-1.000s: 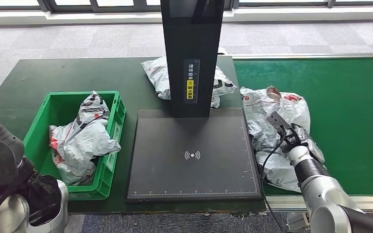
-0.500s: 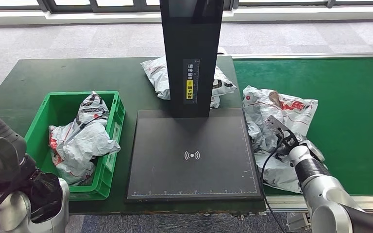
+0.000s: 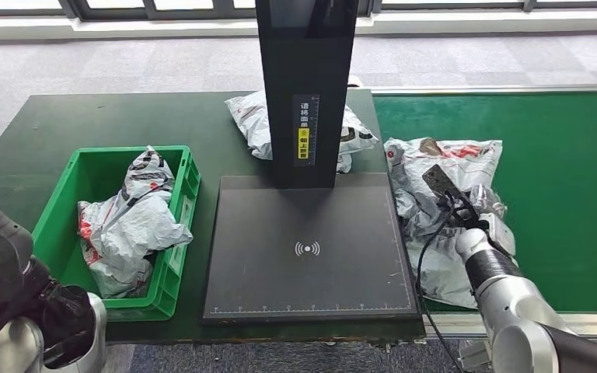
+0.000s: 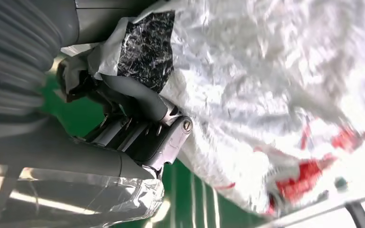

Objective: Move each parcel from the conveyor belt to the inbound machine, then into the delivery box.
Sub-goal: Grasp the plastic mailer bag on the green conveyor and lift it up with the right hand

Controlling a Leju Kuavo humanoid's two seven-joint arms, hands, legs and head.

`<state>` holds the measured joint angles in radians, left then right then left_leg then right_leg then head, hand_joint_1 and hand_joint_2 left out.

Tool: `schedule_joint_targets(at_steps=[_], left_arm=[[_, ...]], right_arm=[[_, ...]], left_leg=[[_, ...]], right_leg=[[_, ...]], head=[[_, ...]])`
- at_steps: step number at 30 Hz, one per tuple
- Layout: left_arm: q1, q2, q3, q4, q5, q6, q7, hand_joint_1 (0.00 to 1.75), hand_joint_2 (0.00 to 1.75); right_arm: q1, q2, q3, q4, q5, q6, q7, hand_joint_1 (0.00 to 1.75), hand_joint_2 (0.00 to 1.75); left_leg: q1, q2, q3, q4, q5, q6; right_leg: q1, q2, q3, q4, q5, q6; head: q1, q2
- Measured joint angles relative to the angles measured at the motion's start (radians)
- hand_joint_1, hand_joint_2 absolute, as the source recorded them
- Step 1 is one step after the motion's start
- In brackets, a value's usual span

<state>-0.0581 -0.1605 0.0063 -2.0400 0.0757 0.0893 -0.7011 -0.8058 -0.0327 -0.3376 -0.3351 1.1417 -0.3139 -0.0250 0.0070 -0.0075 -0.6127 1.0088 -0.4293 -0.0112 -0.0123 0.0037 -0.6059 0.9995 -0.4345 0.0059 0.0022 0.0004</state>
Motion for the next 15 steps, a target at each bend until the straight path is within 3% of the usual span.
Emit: schedule_joint_targets(at_steps=[3, 12, 15], left_arm=[[0.014, 0.0, 0.001, -0.018, -0.001, 0.011, 0.0, 0.0, 1.75], [0.022, 0.0, 0.001, -0.03, -0.002, 0.023, 0.0, 0.0, 1.75], [0.021, 0.0, 0.001, -0.028, -0.009, 0.032, 0.0, 0.0, 1.75]], right_arm=[[-0.001, 0.046, 0.001, -0.073, -0.02, -0.111, -0.109, 1.75, 1.75], [0.033, 0.118, 0.015, -0.23, -0.078, -0.18, -0.196, 1.75, 1.75], [0.147, 0.154, 0.065, -0.433, -0.102, -0.275, -0.261, 1.75, 1.75]], left_leg=[[0.0, 0.001, 0.0, 0.0, 0.0, 0.0], [0.001, -0.002, 0.0, 0.0, 0.0, 0.0], [0.002, -0.005, 0.001, 0.0, -0.001, -0.001]], right_leg=[[0.001, 0.0, -0.001, 0.0, 0.0, 0.0], [0.001, -0.001, 0.0, 0.0, -0.001, -0.001], [0.002, -0.003, 0.002, -0.001, -0.002, 0.0]], head=[[0.0, 0.0], [0.0, 0.0], [0.0, 0.0]])
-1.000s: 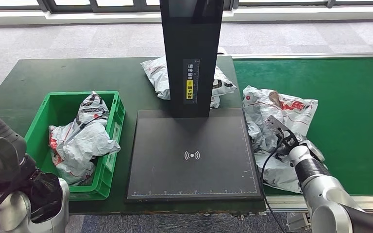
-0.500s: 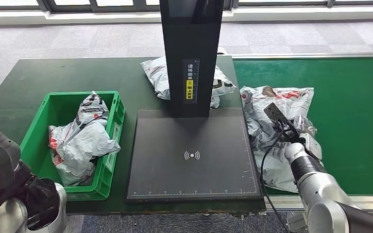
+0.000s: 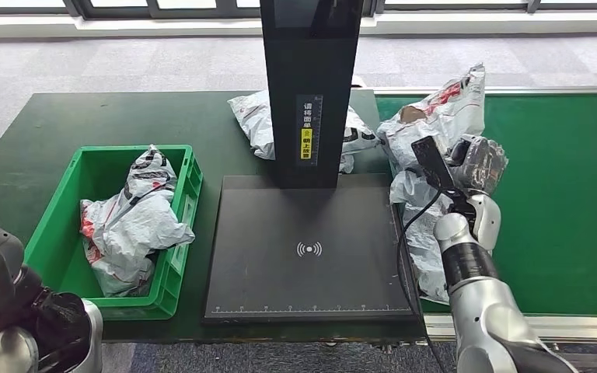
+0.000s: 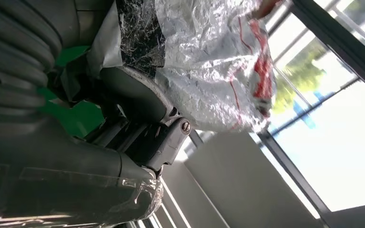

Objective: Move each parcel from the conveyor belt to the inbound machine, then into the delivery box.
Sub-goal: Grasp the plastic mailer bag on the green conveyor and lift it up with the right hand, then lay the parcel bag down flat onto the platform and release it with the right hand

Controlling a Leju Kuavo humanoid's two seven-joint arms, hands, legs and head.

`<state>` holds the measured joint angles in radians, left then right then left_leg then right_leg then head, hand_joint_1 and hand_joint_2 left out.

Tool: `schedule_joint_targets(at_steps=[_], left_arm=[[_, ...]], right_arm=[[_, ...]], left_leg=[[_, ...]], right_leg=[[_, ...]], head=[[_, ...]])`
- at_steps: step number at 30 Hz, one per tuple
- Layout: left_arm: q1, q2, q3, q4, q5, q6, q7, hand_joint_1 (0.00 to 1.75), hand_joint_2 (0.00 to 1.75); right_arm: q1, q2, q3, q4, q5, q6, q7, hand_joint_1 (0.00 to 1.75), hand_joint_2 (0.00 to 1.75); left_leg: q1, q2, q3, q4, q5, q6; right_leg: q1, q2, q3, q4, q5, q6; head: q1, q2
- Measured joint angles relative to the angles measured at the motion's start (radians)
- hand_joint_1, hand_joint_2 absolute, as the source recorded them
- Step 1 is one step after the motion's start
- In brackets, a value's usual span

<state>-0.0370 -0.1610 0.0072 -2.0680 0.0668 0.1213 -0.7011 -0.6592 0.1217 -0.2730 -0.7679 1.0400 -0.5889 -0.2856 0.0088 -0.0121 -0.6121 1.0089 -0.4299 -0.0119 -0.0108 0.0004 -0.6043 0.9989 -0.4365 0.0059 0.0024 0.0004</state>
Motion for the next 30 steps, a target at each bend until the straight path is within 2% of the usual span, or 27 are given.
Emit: schedule_joint_targets(at_steps=[4, 10, 20, 27, 30], left_arm=[[-0.003, -0.001, 0.0, 0.006, -0.013, 0.011, 0.001, 0.0, 1.75], [-0.003, -0.004, 0.0, 0.007, -0.024, 0.012, 0.001, 0.0, 1.75], [-0.007, -0.011, 0.0, 0.015, -0.027, 0.009, 0.001, 0.0, 1.75], [-0.029, -0.014, 0.0, 0.033, -0.027, 0.009, 0.003, 0.0, 1.75], [-0.035, -0.014, 0.0, 0.037, -0.026, 0.008, 0.007, 0.0, 1.75]], right_arm=[[0.193, 0.048, 0.152, -0.344, 0.034, -0.039, 0.051, 1.75, 1.75], [0.37, 0.07, 0.308, -0.648, 0.096, -0.042, 0.083, 1.75, 1.75], [0.501, 0.07, 0.461, -0.9, 0.099, -0.032, 0.07, 1.75, 1.75], [0.517, 0.058, 0.513, -0.991, 0.067, 0.003, 0.084, 1.75, 1.75], [0.517, 0.049, 0.53, -1.004, -0.012, 0.055, 0.06, 1.75, 1.75]], left_leg=[[0.0, 0.001, 0.001, 0.0, -0.003, -0.002], [0.0, 0.002, 0.001, 0.0, -0.005, -0.004], [0.0, 0.002, 0.001, 0.0, -0.005, -0.004], [0.0, 0.003, 0.001, 0.0, -0.005, -0.004], [0.0, 0.003, 0.001, 0.0, -0.005, -0.004]], right_leg=[[0.001, 0.002, -0.001, 0.0, -0.002, -0.002], [0.001, 0.002, -0.001, 0.0, -0.005, -0.003], [0.001, 0.002, -0.001, 0.0, -0.006, -0.002], [0.001, 0.002, 0.0, 0.0, -0.005, -0.002], [0.001, 0.003, 0.0, 0.0, -0.005, -0.002]], head=[[-0.001, 0.0], [0.0, 0.0], [0.0, 0.0], [0.0, 0.0], [0.0, 0.0]])
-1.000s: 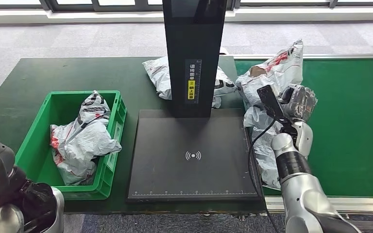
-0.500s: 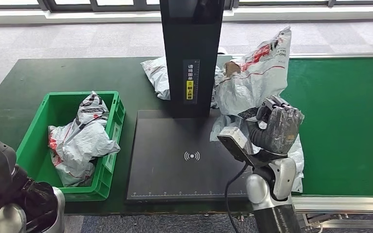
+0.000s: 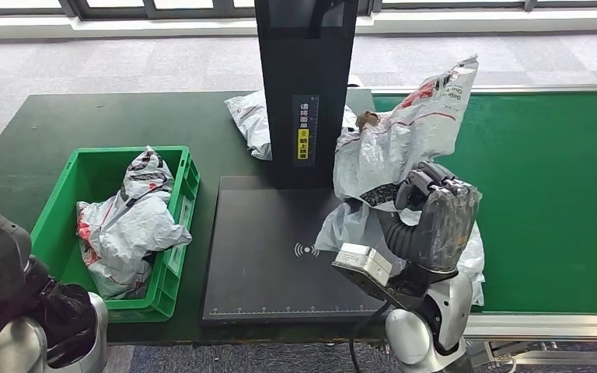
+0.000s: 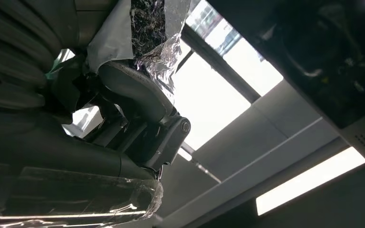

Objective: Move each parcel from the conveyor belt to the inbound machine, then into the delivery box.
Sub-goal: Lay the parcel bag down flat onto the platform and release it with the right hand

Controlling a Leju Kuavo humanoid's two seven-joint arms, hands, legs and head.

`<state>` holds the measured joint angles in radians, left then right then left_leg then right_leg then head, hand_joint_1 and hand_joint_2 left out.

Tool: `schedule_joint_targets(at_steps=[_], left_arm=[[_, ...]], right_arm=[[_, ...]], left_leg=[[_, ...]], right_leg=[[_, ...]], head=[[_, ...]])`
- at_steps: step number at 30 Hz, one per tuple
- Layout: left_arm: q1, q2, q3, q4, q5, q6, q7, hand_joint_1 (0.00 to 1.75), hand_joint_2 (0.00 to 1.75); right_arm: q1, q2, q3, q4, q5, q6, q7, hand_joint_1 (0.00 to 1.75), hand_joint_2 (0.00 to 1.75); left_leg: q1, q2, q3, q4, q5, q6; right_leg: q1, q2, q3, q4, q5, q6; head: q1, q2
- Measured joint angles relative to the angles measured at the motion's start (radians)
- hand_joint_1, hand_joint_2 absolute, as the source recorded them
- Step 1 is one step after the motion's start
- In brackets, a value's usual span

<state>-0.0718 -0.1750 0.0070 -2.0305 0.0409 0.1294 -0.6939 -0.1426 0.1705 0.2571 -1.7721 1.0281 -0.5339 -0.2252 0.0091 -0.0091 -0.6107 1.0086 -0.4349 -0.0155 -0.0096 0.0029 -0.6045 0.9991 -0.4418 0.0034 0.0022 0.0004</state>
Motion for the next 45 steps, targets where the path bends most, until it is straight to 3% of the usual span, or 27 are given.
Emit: schedule_joint_targets(at_steps=[8, 11, 15, 19, 25, 31, 34, 35, 38, 41, 45], left_arm=[[-0.03, -0.003, 0.0, 0.027, 0.015, -0.022, 0.015, 0.0, 1.75], [-0.04, -0.006, -0.002, 0.045, 0.023, -0.041, 0.016, 0.0, 1.75], [-0.053, -0.016, -0.017, 0.077, 0.035, -0.073, 0.019, 0.0, 1.75], [-0.06, -0.023, -0.023, 0.096, 0.036, -0.076, 0.019, 0.0, 1.75], [-0.068, -0.028, -0.025, 0.11, 0.037, -0.077, 0.019, 0.0, 1.75], [-0.074, -0.028, -0.025, 0.12, 0.037, -0.079, 0.02, 0.0, 1.75], [-0.071, -0.028, -0.026, 0.122, 0.035, -0.078, 0.016, 0.0, 1.75], [-0.068, -0.028, -0.026, 0.122, 0.034, -0.076, 0.014, 0.0, 1.75], [-0.048, -0.028, -0.026, 0.109, 0.023, -0.06, 0.005, 0.0, 1.75], [-0.02, -0.028, -0.026, 0.08, 0.009, -0.039, 0.007, 0.0, 1.75], [-0.002, -0.028, -0.029, 0.053, -0.004, -0.021, 0.016, 0.0, 1.75]], right_arm=[[-0.035, -0.025, 0.047, 0.022, -0.386, 0.329, -0.11, 1.75, 1.75], [-0.068, -0.024, 0.047, 0.111, -0.519, 0.458, -0.15, 1.75, 1.75], [-0.135, -0.02, 0.035, 0.318, -0.776, 0.62, -0.284, 1.75, 1.75], [-0.172, -0.018, 0.021, 0.451, -0.824, 0.65, -0.316, 1.75, 1.75], [-0.199, -0.016, 0.016, 0.533, -0.83, 0.661, -0.312, 1.75, 1.75], [-0.228, -0.015, 0.016, 0.62, -0.839, 0.763, -0.309, 1.75, 1.75], [-0.247, -0.015, 0.016, 0.681, -0.784, 0.734, -0.302, 0.44, 1.75], [-0.253, -0.015, 0.016, 0.701, -0.756, 0.704, -0.275, 0.0, 1.31], [-0.271, -0.015, 0.016, 0.757, -0.612, 0.527, -0.111, 0.0, 0.0], [-0.28, -0.013, 0.016, 0.786, -0.428, 0.316, 0.066, 0.0, 0.0], [-0.276, -0.013, 0.015, 0.777, -0.304, 0.233, 0.171, 0.0, 0.0]], left_leg=[[0.0, 0.0, 0.0, 0.0, 0.0, 0.0], [0.0, 0.0, 0.0, 0.0, 0.0, 0.0], [0.0, 0.0, 0.001, 0.0, 0.001, 0.0], [0.0, 0.0, 0.001, 0.0, 0.001, 0.001], [0.0, 0.0, 0.0, 0.0, 0.001, 0.0], [0.0, 0.001, 0.001, 0.0, 0.0, 0.0], [0.0, 0.001, 0.001, 0.0, 0.0, 0.0], [0.0, 0.001, 0.001, 0.0, 0.0, 0.0], [0.0, 0.0, 0.0, 0.0, 0.001, 0.0], [0.0, 0.0, 0.0, 0.0, 0.0, 0.0], [0.0, 0.001, 0.0, 0.0, 0.0, 0.0]], right_leg=[[0.0, 0.0, 0.0, 0.0, 0.0, 0.0], [0.0, 0.0, 0.0, 0.0, 0.0, 0.0], [0.0, 0.0, 0.001, 0.0, 0.001, 0.0], [0.0, 0.0, 0.001, 0.0, 0.001, 0.0], [0.0, 0.001, 0.0, 0.0, 0.001, 0.0], [0.0, 0.001, 0.0, 0.0, 0.001, 0.0], [0.0, 0.001, 0.001, 0.0, 0.001, 0.0], [0.0, 0.001, 0.001, 0.0, 0.001, 0.0], [0.0, 0.001, 0.001, 0.0, 0.001, 0.0], [0.0, 0.0, 0.001, 0.0, 0.001, 0.0], [0.0, 0.001, 0.0, 0.0, 0.001, 0.0]], head=[[0.0, 0.0], [0.0, 0.0], [0.0, 0.0], [0.0, 0.0], [0.0, 0.0], [0.0, 0.0], [0.0, 0.0], [0.0, 0.0], [0.0, 0.0], [0.0, 0.0], [0.0, 0.0]])
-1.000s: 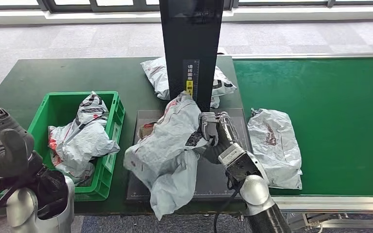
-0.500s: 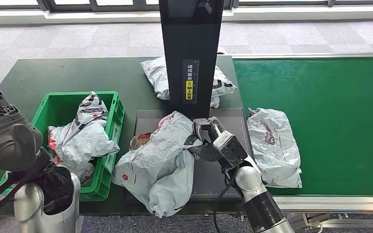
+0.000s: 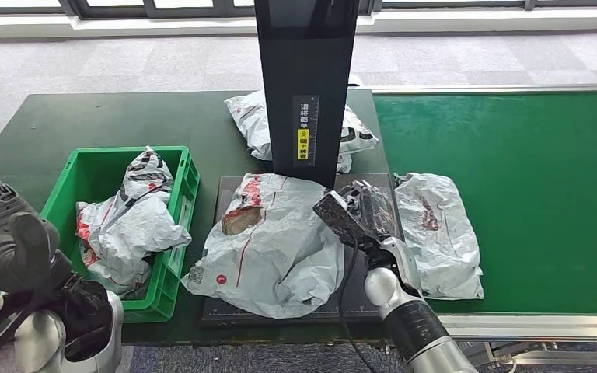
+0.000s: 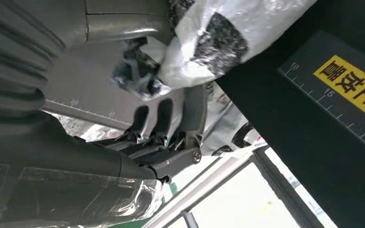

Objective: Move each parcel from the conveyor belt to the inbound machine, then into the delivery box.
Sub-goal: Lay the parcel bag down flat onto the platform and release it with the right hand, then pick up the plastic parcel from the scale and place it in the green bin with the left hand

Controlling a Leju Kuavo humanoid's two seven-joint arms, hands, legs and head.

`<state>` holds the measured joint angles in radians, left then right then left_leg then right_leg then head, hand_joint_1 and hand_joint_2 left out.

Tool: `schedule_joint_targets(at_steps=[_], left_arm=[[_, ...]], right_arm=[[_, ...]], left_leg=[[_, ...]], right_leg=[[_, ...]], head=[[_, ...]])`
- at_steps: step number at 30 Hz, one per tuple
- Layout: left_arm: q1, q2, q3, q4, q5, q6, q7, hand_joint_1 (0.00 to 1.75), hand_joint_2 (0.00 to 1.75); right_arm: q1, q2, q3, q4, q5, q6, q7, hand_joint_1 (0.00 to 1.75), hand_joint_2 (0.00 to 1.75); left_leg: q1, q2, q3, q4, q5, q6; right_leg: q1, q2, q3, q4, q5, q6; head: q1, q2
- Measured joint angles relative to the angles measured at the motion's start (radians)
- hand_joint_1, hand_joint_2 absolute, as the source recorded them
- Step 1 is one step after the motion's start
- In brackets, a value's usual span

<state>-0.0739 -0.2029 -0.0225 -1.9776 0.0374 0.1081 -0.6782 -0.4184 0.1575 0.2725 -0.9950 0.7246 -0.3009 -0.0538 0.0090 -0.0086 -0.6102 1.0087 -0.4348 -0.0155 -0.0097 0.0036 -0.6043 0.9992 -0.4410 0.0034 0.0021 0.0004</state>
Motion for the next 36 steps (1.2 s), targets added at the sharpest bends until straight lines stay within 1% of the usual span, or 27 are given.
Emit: schedule_joint_targets(at_steps=[5, 8, 11, 15, 20, 23, 25, 29, 33, 36], left_arm=[[0.011, 0.0, -0.011, -0.011, -0.006, 0.012, 0.001, 0.0, 1.75], [0.017, 0.001, -0.015, -0.011, -0.007, 0.017, 0.001, 0.0, 1.75], [0.021, 0.002, -0.019, -0.011, -0.009, 0.03, 0.001, 0.0, 1.75], [0.023, 0.004, -0.025, -0.011, -0.013, 0.042, 0.0, 0.0, 1.75], [0.023, 0.007, -0.036, -0.011, -0.015, 0.043, 0.002, 0.0, 1.75], [0.02, 0.009, -0.044, -0.006, -0.028, 0.033, 0.023, 0.0, 1.75], [0.01, 0.014, -0.054, 0.009, -0.065, 0.014, 0.054, 0.0, 1.75], [-0.047, 0.032, -0.099, 0.106, -0.219, -0.036, 0.155, 0.0, 1.75], [-0.133, 0.039, -0.14, 0.292, -0.376, -0.037, 0.22, 0.0, 1.75], [-0.197, 0.04, -0.166, 0.443, -0.466, -0.031, 0.257, 0.0, 1.75]], right_arm=[[0.018, 0.0, -0.007, -0.03, 0.055, -0.031, 0.03, 0.0, 0.0], [0.03, 0.0, -0.014, -0.049, 0.074, -0.045, 0.035, 0.0, 0.0], [0.048, 0.001, -0.027, -0.083, 0.103, -0.083, 0.028, 0.0, 0.0], [0.078, 0.006, -0.066, -0.162, 0.087, -0.147, -0.021, 0.0, 0.0], [0.099, 0.011, -0.101, -0.223, 0.056, -0.168, -0.054, 0.0, 0.0], [0.11, 0.017, -0.125, -0.254, -0.039, -0.187, -0.129, 0.0, 0.0], [0.118, 0.02, -0.148, -0.279, -0.117, -0.189, -0.182, 0.0, 0.0], [0.137, 0.021, -0.176, -0.324, -0.221, -0.163, -0.238, 0.0, 0.0], [0.156, 0.024, -0.187, -0.355, -0.305, -0.122, -0.267, 0.0, 0.0], [0.162, 0.025, -0.189, -0.362, -0.333, -0.105, -0.272, 0.0, 0.0]], left_leg=[[0.0, 0.0, 0.0, 0.0, 0.0, 0.0], [0.0, 0.0, 0.0, 0.0, 0.0, 0.0], [0.0, 0.0, 0.0, 0.0, 0.0, 0.0], [0.0, 0.0, 0.0, 0.0, 0.0, 0.0], [0.0, 0.0, 0.0, 0.0, 0.0, 0.0], [0.0, 0.0, 0.0, 0.0, 0.0, 0.0], [0.0, 0.0, 0.0, 0.0, 0.0, 0.0], [0.0, 0.0, 0.0, 0.0, 0.0, 0.0], [0.0, 0.0, 0.001, 0.0, 0.001, 0.001], [0.0, 0.001, 0.001, 0.0, 0.001, 0.001]], right_leg=[[0.0, 0.0, 0.0, 0.0, 0.0, 0.0], [0.0, 0.0, 0.0, 0.0, 0.0, 0.0], [0.0, 0.0, 0.0, 0.0, 0.0, 0.0], [0.0, 0.0, 0.0, 0.0, 0.0, 0.0], [0.0, 0.0, 0.0, 0.0, 0.0, 0.0], [0.0, 0.0, 0.0, 0.0, 0.0, 0.0], [0.0, 0.0, 0.0, 0.0, 0.0, 0.0], [0.0, -0.001, 0.0, 0.0, 0.0, 0.0], [-0.001, 0.0, 0.0, 0.0, 0.001, 0.001], [-0.001, 0.0, 0.0, 0.0, 0.002, 0.001]], head=[[0.0, 0.0], [0.0, 0.0], [0.0, 0.0], [0.0, 0.0], [0.0, 0.0], [0.0, 0.0], [0.0, 0.0], [0.0, 0.0], [0.0, 0.0], [0.0, 0.0]])
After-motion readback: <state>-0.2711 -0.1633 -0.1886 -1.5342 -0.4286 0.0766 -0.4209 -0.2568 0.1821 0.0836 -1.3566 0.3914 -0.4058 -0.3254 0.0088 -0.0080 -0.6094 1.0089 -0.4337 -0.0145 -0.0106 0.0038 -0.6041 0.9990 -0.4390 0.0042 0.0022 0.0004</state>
